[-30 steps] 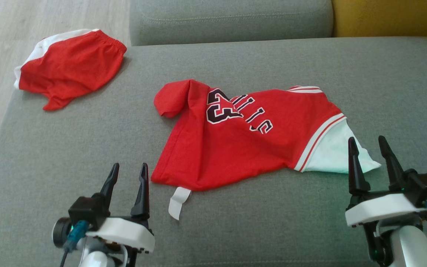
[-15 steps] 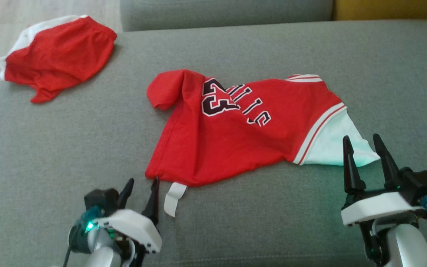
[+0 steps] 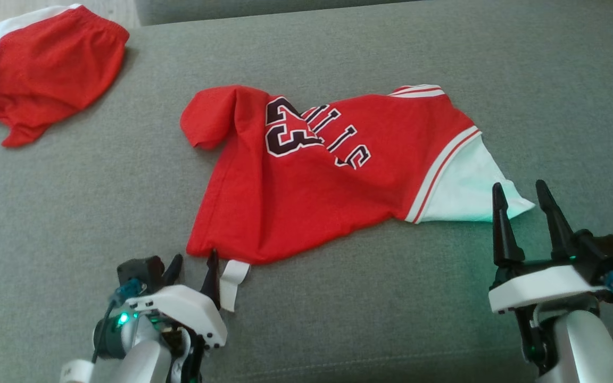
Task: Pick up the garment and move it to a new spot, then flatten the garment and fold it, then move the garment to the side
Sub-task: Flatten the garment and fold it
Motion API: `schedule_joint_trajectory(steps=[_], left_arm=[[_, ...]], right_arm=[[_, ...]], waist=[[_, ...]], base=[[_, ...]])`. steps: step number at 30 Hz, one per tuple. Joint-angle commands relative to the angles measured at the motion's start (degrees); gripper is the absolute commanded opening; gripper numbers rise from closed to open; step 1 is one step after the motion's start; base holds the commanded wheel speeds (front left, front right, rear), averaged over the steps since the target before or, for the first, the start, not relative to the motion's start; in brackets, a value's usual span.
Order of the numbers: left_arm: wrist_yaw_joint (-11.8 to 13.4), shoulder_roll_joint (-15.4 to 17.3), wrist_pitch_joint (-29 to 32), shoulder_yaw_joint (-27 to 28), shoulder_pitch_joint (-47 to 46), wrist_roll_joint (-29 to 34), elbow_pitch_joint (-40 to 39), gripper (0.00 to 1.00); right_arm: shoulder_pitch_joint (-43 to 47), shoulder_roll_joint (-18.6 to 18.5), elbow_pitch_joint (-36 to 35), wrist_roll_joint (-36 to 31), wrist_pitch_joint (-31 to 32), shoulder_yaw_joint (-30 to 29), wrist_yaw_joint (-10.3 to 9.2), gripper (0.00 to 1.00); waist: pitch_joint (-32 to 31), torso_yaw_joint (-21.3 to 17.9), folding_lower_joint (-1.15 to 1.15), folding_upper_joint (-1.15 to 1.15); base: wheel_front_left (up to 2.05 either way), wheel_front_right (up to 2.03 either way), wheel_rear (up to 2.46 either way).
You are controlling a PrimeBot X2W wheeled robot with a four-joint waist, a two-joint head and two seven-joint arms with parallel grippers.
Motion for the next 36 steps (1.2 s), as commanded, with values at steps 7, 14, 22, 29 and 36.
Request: schedule_joint_trajectory(steps=[7, 14, 22, 29, 36], left_arm=[[-0.3, 0.4, -0.5, 1.9, -2.6, -1.4, 0.5, 1.00], [-1.3, 0.4, -1.0, 1.4, -3.3, -2.1, 2.1, 0.47], [-2.4, 0.4, -4.8, 1.2, -5.1, -2.3, 2.9, 0.00], [-1.9, 1.2, -8.0, 2.1, -4.9, -2.4, 1.0, 0.00], [-1.2, 2.5, -8.6, 2.7, -3.0, -2.6, -3.0, 0.00]], right_arm=[[-1.9, -0.3, -1.1, 0.3, -0.8, 1.5, 0.37, 1.00], [-1.6, -0.3, -0.4, 0.4, -0.6, 1.4, 0.37, 1.00], [-2.1, -0.3, 2.3, -0.7, 0.4, -1.3, 0.37, 1.00], [-4.2, -0.3, 6.7, -3.3, 2.6, -5.9, 0.37, 1.00], [-7.7, -0.3, 13.4, -7.0, 6.1, -9.8, 0.37, 1.00]], waist=[[-0.3, -0.9, -0.01, 0.00], [-0.5, -1.3, -0.01, 0.00], [-0.2, -0.8, -0.01, 0.00], [0.3, 0.4, -0.01, 0.00], [1.1, 2.2, -0.01, 0.00]], base=[[0.00, 0.00, 0.00], [0.00, 0.00, 0.00], [0.00, 0.00, 0.00], [0.00, 0.00, 0.00], [0.00, 0.00, 0.00]])
